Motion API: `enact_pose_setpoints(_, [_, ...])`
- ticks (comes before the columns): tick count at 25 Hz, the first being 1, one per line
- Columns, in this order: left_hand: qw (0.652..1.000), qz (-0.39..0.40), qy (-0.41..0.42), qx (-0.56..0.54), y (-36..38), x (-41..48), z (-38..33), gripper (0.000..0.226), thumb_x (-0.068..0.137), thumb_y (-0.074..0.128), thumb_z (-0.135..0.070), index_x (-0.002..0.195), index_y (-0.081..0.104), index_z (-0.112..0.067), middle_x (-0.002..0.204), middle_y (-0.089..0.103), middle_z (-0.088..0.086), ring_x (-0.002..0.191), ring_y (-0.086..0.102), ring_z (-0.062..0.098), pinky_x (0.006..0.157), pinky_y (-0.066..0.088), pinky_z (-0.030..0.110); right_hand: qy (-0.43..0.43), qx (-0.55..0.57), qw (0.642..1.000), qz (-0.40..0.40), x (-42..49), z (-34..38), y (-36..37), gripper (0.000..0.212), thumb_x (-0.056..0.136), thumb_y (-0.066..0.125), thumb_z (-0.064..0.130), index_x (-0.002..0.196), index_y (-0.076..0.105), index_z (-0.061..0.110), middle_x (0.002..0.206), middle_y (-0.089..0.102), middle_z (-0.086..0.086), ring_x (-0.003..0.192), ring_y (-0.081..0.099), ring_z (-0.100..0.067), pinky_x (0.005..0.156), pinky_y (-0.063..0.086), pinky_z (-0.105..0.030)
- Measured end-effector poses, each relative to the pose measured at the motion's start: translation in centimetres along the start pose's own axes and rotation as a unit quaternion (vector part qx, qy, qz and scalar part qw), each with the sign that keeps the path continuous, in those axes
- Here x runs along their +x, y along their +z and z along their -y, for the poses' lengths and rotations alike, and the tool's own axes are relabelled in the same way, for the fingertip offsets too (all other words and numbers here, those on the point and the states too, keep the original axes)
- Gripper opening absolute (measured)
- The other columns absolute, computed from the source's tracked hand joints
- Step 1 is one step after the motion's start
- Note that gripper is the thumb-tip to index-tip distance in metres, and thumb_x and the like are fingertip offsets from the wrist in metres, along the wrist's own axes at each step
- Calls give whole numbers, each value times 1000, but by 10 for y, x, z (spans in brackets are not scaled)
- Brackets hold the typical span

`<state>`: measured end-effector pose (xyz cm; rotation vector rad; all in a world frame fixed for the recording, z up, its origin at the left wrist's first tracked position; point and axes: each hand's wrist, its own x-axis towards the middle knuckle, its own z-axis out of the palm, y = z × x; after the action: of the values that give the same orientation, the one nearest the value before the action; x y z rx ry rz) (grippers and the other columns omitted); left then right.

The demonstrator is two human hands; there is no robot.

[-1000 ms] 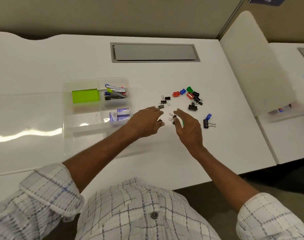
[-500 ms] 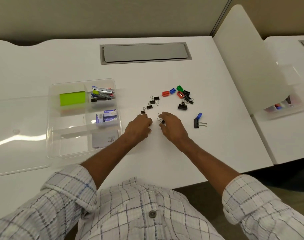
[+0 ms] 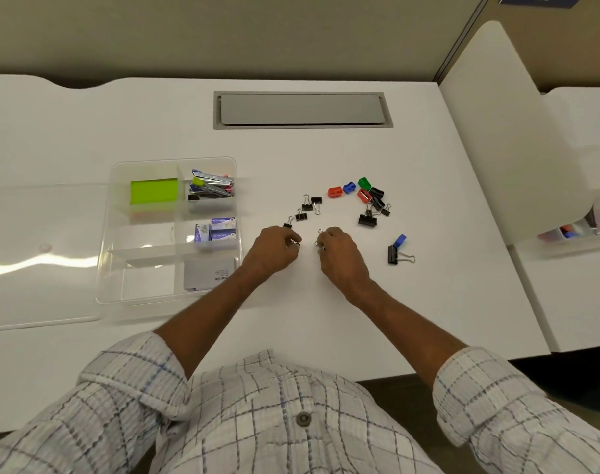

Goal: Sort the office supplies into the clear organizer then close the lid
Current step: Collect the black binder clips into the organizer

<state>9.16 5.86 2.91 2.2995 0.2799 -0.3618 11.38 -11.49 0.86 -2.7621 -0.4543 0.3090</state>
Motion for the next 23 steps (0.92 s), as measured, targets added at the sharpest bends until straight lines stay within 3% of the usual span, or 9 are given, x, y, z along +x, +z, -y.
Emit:
enact_pose_setpoints(4, [999, 12, -24, -36, -2, 2, -3, 25, 87, 72, -22, 111, 76, -14, 108, 74, 6, 95, 67, 18, 80, 43, 20, 32, 57, 998, -14, 3, 4, -3, 31, 88, 62, 2, 119, 58, 9, 125, 52, -11, 102, 59, -28, 86, 52, -35])
enact_pose_setpoints(7, [997, 16, -27, -69, -3, 1, -6, 24, 87, 72, -19, 110, 76, -12, 109, 74, 8, 97, 69, 22, 83, 48, 23, 37, 108, 993, -21, 4, 2, -6, 55, 83, 69, 4, 133, 47, 12, 131, 46, -9, 96, 62, -28, 85, 55, -40])
enact_pose_setpoints(11, [994, -10, -56, -90, -3, -1, -10, 20, 88, 68, -14, 107, 72, -11, 111, 73, 6, 97, 67, 19, 81, 48, 24, 101, 194, 976, -14, 16, -3, -17, 85, 86, 73, 13, 155, 24, 18, 131, 58, -4, 100, 65, -20, 93, 55, -37])
enact_pose_setpoints(14, [992, -14, -75, -97, -5, -2, -8, 20, 86, 69, -15, 106, 68, -13, 110, 72, 6, 94, 66, 18, 79, 49, 25, 90, 134, 987, -10, 23, -8, -19, 72, 88, 70, 14, 152, 35, 16, 130, 62, -10, 110, 64, -24, 95, 51, -35])
enact_pose_setpoints(17, [987, 1, -86, -132, -8, -3, -9, 23, 86, 72, -18, 107, 65, -13, 107, 73, 11, 92, 70, 25, 85, 58, 37, 69, 70, 995, 23, 25, -9, -13, 58, 90, 68, 16, 144, 46, 13, 129, 59, -12, 119, 58, -27, 99, 47, -35])
enact_pose_setpoints(20, [987, 6, -74, -146, -10, -5, -10, 24, 87, 72, -22, 107, 63, -13, 102, 74, 12, 91, 72, 30, 87, 59, 44, 50, 34, 998, 7, 27, -5, -7, 34, 92, 66, 16, 125, 61, 9, 119, 60, -12, 108, 61, -28, 90, 50, -35])
enact_pose_setpoints(23, [988, 7, -61, -139, -15, -9, -9, 22, 93, 64, -23, 113, 64, -14, 98, 74, 11, 89, 73, 30, 85, 59, 45, 56, 33, 998, -5, 26, 0, -4, 22, 94, 63, 11, 115, 63, 8, 114, 59, -13, 101, 61, -28, 85, 53, -37])
